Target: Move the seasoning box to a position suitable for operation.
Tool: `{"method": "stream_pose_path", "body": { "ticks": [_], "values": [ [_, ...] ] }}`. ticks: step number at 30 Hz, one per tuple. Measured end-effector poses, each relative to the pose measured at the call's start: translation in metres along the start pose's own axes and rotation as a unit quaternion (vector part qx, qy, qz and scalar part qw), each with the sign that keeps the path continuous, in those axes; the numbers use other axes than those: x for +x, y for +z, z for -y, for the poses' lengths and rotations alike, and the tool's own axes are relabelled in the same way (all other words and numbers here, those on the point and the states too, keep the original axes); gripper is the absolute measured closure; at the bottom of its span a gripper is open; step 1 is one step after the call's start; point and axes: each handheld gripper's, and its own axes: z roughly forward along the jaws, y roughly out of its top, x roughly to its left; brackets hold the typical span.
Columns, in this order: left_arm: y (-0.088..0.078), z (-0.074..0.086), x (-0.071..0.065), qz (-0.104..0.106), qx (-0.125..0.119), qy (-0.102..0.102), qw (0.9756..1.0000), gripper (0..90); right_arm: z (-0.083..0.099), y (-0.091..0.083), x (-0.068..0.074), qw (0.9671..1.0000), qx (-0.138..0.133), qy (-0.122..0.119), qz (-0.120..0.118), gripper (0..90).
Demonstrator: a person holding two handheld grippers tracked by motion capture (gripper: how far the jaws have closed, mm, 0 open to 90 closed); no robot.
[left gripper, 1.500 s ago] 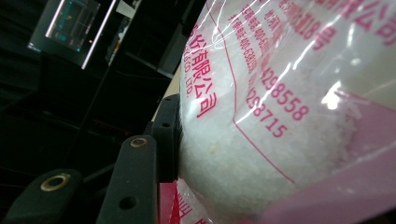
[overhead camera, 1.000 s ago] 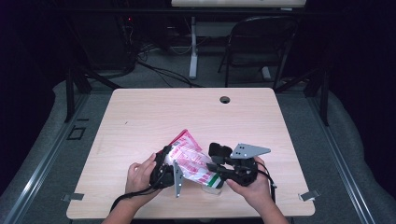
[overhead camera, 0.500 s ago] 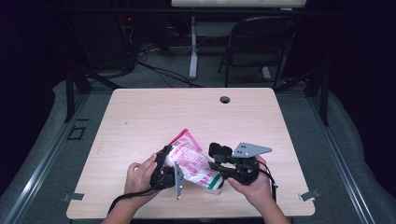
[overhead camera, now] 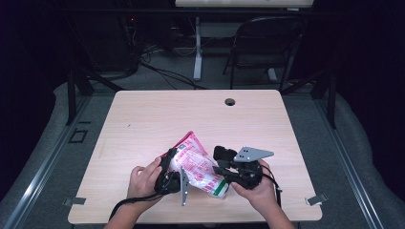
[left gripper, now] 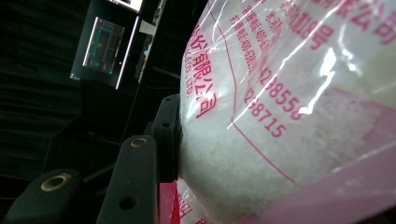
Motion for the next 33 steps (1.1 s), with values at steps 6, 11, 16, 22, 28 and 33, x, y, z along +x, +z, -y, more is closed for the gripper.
{"method": "stream_pose_path", "body": {
  "ticks": [6,11,16,22,28,33],
  "values": [
    [-0.0006,-0.0017,0.0003,-0.003,-0.002,0.013,0.9999,60.6,0.0016,0.0022,-0.0001,0.9999,0.011,-0.002,0.001,82.5],
    [-0.0004,-0.0033,0.0016,-0.002,-0.002,0.021,0.9998,60.6,0.0023,0.0025,-0.0011,0.9999,0.017,-0.004,0.001,86.1],
    [-0.0009,-0.0047,0.0024,-0.002,-0.001,0.029,0.9996,60.7,0.0026,0.0026,-0.0017,0.9999,0.015,-0.002,-0.001,87.2],
    [-0.0019,-0.0057,0.0040,-0.009,-0.004,0.039,0.9992,60.7,0.0021,0.0013,-0.0023,0.9999,0.014,-0.002,-0.003,87.3],
    [-0.0035,-0.0062,0.0031,-0.016,-0.004,0.046,0.9988,60.7,0.0022,0.0007,-0.0022,0.9999,0.014,-0.003,-0.001,88.0],
    [-0.0050,-0.0064,0.0033,-0.022,-0.007,0.048,0.9986,60.8,0.0014,-0.0005,-0.0014,0.9999,0.013,-0.006,0.000,88.5]
  ]
}}
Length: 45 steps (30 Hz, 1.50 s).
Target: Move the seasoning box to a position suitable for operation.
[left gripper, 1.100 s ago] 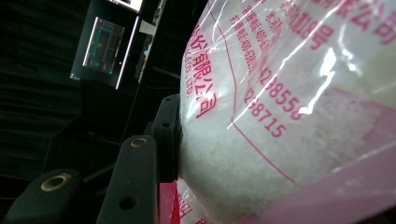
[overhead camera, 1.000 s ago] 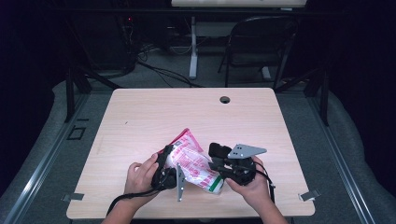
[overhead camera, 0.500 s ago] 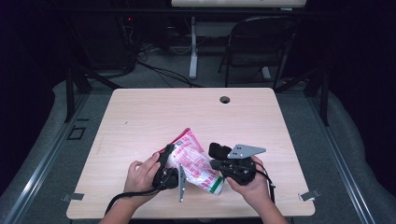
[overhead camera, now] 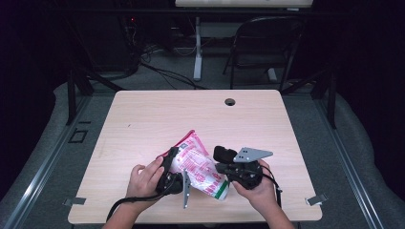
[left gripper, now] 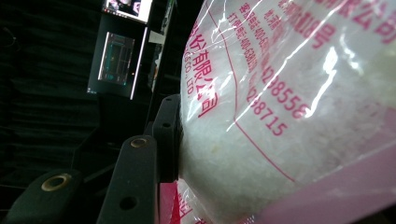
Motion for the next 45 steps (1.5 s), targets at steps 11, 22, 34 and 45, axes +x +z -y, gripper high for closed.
{"method": "stream_pose_path", "body": {
  "ticks": [11,22,34,45],
  "values": [
    [-0.0023,-0.0001,-0.0007,-0.005,-0.008,0.004,0.9999,60.9,-0.0025,-0.0052,0.0010,1.0000,0.002,-0.007,-0.002,89.4],
    [-0.0034,0.0000,-0.0011,-0.009,-0.013,0.011,0.9998,61.0,-0.0026,-0.0071,0.0019,0.9999,0.003,-0.009,-0.003,89.5],
    [-0.0025,-0.0006,-0.0016,-0.013,-0.015,0.026,0.9995,61.0,-0.0007,-0.0058,0.0004,0.9999,0.008,-0.007,-0.004,89.5],
    [-0.0027,-0.0025,-0.0008,-0.014,-0.014,0.040,0.9990,61.1,0.0010,-0.0052,-0.0009,0.9999,0.010,-0.004,-0.004,89.4]
  ]
}}
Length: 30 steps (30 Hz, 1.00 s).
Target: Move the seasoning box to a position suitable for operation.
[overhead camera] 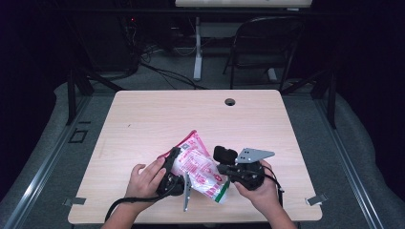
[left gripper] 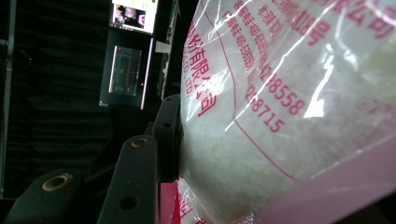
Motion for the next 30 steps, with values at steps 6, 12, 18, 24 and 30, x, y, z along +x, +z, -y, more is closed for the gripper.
{"method": "stream_pose_path", "body": {
  "ticks": [6,12,18,24,30],
  "values": [
    [-0.0013,-0.0013,0.0021,0.001,0.003,0.010,0.9999,61.2,0.0003,-0.0002,-0.0005,1.0000,-0.001,0.000,-0.001,89.4],
    [-0.0015,-0.0023,0.0038,0.004,0.003,0.025,0.9997,61.1,0.0015,0.0003,-0.0004,1.0000,0.000,0.001,0.000,89.3],
    [-0.0012,-0.0036,0.0057,0.007,0.001,0.034,0.9994,61.2,0.0028,0.0000,-0.0012,1.0000,0.001,0.003,0.001,89.3],
    [-0.0006,-0.0035,0.0056,0.002,-0.008,0.035,0.9994,61.3,0.0039,0.0009,-0.0010,1.0000,0.001,0.004,0.001,89.3],
    [-0.0026,-0.0054,0.0073,0.003,-0.001,0.041,0.9991,61.3,0.0046,0.0008,-0.0016,1.0000,0.001,0.004,0.001,89.3]
  ]
}}
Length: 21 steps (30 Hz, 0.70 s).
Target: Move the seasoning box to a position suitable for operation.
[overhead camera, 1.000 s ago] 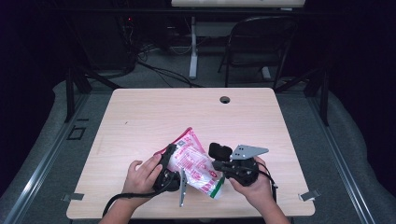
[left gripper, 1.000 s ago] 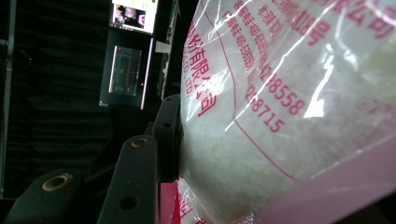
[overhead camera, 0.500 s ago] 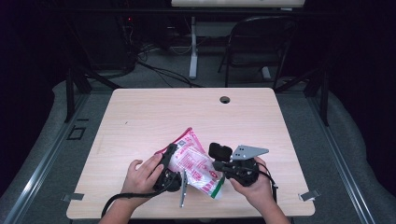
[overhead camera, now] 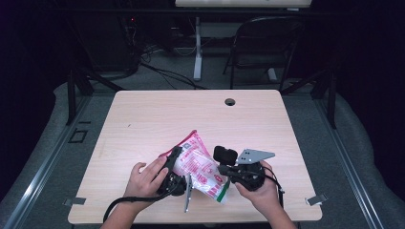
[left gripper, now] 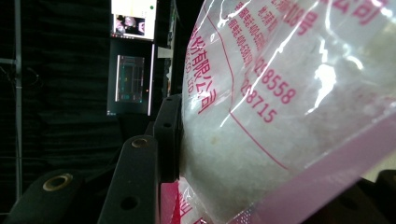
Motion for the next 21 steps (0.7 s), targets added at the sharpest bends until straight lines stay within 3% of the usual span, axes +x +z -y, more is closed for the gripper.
{"method": "stream_pose_path", "body": {
  "ticks": [21],
  "values": [
    [-0.0029,-0.0018,0.0023,-0.017,-0.002,0.017,0.9997,62.9,0.0007,0.0009,0.0000,1.0000,0.002,-0.001,0.001,89.3]
  ]
}}
